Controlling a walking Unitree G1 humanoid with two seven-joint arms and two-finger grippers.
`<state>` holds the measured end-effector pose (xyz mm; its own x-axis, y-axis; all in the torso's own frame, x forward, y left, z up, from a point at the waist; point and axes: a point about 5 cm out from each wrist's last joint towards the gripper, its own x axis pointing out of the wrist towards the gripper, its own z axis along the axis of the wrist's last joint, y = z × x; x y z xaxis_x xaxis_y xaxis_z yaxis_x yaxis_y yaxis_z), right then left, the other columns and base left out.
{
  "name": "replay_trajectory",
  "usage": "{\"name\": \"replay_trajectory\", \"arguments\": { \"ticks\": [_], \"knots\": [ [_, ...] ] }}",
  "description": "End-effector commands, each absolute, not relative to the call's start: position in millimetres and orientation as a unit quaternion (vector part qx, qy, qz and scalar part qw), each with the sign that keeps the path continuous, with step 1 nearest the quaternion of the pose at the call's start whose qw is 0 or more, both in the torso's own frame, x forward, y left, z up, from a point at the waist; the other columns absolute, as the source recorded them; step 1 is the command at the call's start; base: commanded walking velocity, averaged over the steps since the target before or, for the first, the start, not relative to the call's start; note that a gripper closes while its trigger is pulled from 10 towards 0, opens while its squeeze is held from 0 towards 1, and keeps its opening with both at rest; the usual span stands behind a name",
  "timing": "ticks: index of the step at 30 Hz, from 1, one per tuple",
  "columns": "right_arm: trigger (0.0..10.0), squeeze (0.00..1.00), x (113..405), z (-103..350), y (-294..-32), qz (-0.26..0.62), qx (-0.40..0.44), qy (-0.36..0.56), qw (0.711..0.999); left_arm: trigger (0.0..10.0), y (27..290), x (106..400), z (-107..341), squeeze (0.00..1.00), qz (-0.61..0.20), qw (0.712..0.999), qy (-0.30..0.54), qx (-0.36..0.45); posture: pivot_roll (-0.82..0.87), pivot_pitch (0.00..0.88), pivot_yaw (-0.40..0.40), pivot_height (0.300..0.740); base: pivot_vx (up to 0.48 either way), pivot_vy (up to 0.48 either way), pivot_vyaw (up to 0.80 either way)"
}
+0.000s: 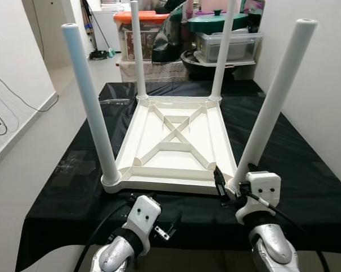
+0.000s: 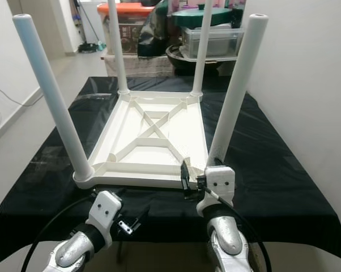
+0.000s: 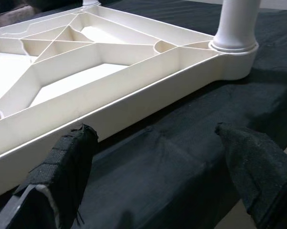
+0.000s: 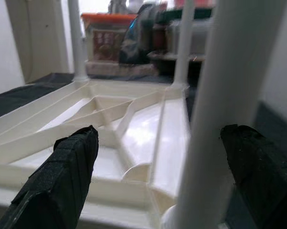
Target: Building children table
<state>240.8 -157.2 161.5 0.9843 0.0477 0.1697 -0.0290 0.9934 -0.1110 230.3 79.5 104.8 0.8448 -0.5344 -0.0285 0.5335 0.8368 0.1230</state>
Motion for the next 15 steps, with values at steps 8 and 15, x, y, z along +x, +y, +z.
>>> {"name": "replay_trajectory", "arguments": {
  "ticks": [8,15],
  "knots": [
    [10.0,0.00,254,220,-153,-0.042,-0.104,-0.214,0.970,10.0,82,231,101,0.00,-0.280,0.958,0.009,0.061,0.07,0.000,-0.013,0.740,0.000,0.000,0.00],
    [10.0,0.00,270,212,-158,-0.051,-0.080,-0.185,0.978,10.0,82,231,100,0.00,-0.280,0.958,0.010,0.061,0.07,0.000,-0.014,0.740,0.000,0.000,0.00]
  ]
}}
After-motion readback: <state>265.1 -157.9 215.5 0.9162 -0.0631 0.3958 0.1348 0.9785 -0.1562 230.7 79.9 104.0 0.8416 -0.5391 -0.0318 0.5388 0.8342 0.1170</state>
